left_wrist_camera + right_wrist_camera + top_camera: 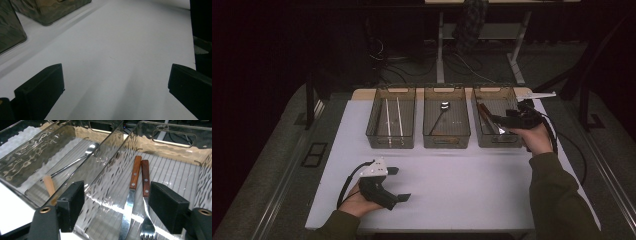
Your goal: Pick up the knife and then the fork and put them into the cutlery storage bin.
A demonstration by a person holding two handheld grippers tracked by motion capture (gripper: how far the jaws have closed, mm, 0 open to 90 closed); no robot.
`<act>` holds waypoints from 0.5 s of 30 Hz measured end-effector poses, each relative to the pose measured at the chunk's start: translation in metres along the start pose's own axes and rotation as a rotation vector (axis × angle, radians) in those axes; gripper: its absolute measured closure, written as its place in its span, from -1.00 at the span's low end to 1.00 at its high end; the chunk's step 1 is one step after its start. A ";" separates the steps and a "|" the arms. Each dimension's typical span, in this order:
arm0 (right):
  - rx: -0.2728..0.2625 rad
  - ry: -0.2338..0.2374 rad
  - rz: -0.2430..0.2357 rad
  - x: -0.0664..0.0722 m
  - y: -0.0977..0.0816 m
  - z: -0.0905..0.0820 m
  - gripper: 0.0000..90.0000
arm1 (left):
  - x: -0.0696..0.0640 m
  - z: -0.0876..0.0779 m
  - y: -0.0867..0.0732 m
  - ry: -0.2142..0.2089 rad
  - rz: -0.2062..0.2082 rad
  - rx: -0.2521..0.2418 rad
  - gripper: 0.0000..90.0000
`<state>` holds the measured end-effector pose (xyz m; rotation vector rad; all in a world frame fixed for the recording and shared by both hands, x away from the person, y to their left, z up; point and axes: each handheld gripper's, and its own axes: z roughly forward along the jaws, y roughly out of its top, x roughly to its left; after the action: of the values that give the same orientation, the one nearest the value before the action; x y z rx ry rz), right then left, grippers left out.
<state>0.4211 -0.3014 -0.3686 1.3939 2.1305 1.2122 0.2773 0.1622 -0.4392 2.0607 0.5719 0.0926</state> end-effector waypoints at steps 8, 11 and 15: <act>-0.064 0.038 -0.018 0.012 -0.010 -0.016 -0.56 | 0.001 -0.001 -0.001 0.012 -0.002 -0.003 -1.00; -0.069 0.057 -0.038 0.019 -0.016 -0.018 -0.59 | 0.001 -0.001 -0.001 0.019 -0.003 -0.002 -1.00; -0.070 0.072 -0.073 0.027 -0.027 -0.021 -0.61 | 0.000 -0.002 -0.001 0.026 -0.003 -0.004 -1.00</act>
<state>0.3788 -0.2920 -0.3730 1.2501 2.1452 1.3132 0.2767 0.1642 -0.4391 2.0577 0.5902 0.1188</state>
